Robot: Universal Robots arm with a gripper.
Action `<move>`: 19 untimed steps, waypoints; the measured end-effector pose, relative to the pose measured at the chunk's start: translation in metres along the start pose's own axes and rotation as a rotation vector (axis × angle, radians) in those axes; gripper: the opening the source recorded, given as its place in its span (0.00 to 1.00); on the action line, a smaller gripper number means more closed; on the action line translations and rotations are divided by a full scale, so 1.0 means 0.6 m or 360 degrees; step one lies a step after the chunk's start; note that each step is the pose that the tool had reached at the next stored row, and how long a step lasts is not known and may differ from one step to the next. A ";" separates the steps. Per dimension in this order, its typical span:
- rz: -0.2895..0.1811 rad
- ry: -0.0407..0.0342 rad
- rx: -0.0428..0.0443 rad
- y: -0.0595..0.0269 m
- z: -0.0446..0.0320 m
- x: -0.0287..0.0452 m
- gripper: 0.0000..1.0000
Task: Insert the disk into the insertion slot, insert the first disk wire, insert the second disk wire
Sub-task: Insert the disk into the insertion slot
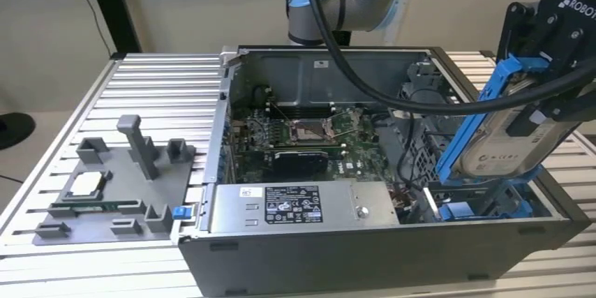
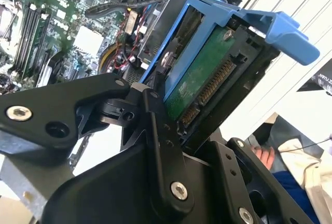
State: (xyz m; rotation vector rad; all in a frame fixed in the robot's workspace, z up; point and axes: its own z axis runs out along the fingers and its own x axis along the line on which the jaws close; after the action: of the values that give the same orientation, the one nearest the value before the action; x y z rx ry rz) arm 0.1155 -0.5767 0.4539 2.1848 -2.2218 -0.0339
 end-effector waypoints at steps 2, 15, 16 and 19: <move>0.0000 0.0000 0.0000 0.000 0.004 0.000 0.00; 0.0000 0.0000 0.0000 -0.004 0.025 0.000 0.00; 0.0000 0.0000 0.0000 -0.004 0.025 0.000 0.00; 0.0000 0.0000 0.0000 -0.004 0.027 0.000 0.00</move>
State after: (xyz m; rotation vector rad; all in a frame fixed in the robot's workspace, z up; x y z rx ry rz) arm 0.1172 -0.5766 0.4376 2.1849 -2.2219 -0.0335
